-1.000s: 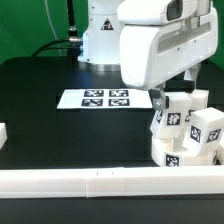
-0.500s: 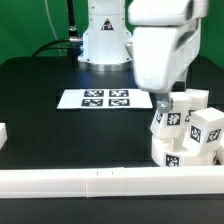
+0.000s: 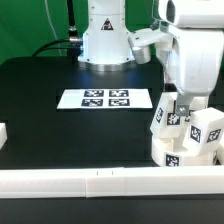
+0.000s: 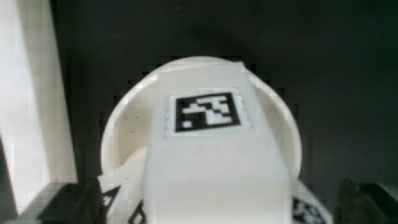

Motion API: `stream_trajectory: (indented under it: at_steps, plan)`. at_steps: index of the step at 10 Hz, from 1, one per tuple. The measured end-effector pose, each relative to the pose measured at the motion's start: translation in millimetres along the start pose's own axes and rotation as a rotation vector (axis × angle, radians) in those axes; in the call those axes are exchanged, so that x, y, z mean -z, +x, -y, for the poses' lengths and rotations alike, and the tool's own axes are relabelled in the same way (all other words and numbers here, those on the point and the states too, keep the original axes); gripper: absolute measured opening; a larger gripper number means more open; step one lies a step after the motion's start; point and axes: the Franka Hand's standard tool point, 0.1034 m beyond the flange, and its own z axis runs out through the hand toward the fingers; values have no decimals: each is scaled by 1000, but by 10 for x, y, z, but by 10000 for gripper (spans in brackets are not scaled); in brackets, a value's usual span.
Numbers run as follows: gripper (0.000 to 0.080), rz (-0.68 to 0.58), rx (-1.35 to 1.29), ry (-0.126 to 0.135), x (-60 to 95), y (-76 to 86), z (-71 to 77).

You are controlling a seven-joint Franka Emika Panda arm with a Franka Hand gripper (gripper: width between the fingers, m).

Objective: Assemble stool

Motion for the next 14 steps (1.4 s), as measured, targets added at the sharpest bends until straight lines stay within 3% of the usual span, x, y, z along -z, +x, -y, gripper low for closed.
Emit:
stream_trajectory:
  at_steps: [2, 3, 4, 9, 12, 14]
  plan:
    - [622, 4, 52, 1, -6, -55, 2]
    - [441, 4, 40, 1, -8, -57, 3]
    - [337, 4, 39, 2, -8, -60, 3]
    - [337, 2, -165, 0, -13, -125, -21]
    - [337, -5, -457, 20, -28, -269, 8]
    - [337, -13, -698, 53, -35, -308, 40]
